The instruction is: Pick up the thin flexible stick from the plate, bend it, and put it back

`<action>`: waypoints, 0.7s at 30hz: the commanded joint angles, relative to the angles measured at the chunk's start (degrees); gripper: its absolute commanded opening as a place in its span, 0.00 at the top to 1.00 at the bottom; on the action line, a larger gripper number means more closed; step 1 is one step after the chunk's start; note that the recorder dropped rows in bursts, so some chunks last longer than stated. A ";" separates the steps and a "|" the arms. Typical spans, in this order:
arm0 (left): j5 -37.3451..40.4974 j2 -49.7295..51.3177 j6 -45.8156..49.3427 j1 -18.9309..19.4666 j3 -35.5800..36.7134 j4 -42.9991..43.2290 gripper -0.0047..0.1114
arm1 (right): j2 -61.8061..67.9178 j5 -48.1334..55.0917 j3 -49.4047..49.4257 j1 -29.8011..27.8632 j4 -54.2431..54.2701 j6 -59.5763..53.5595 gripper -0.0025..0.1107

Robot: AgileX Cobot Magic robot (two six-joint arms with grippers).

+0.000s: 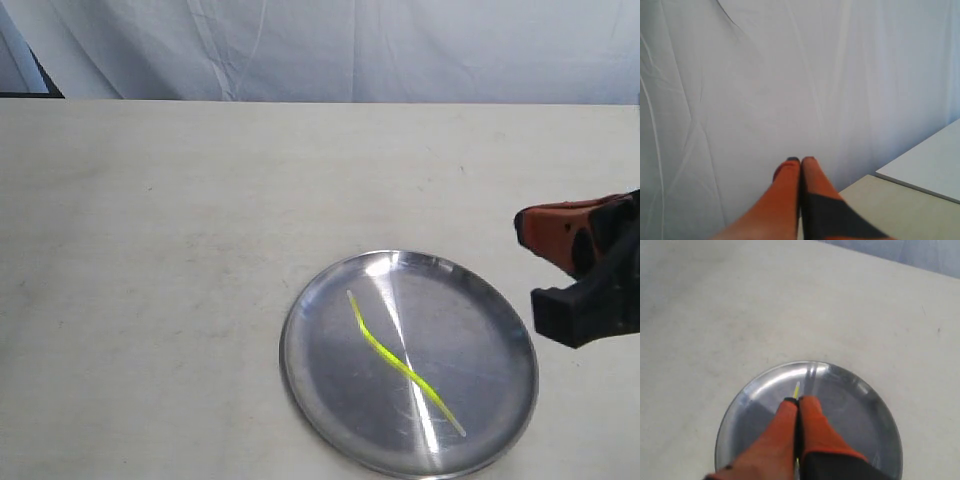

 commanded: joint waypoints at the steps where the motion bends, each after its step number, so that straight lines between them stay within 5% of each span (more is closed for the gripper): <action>1: 0.43 -0.25 -0.37 -0.25 0.12 -0.37 0.96 | -4.29 -0.48 -0.14 -0.23 -0.18 0.13 0.98; 8: 0.43 -0.25 -0.37 -0.25 0.12 -0.37 0.96 | -11.26 -8.99 6.77 -6.51 0.12 0.13 0.98; 16: 0.30 -0.25 -0.37 -0.25 0.12 -0.37 0.96 | -23.93 -47.00 31.39 -33.95 1.35 0.13 0.98; 21: 0.30 -0.25 -0.37 -0.25 0.12 -0.37 0.96 | -34.40 -46.67 35.57 -44.09 9.14 2.21 0.98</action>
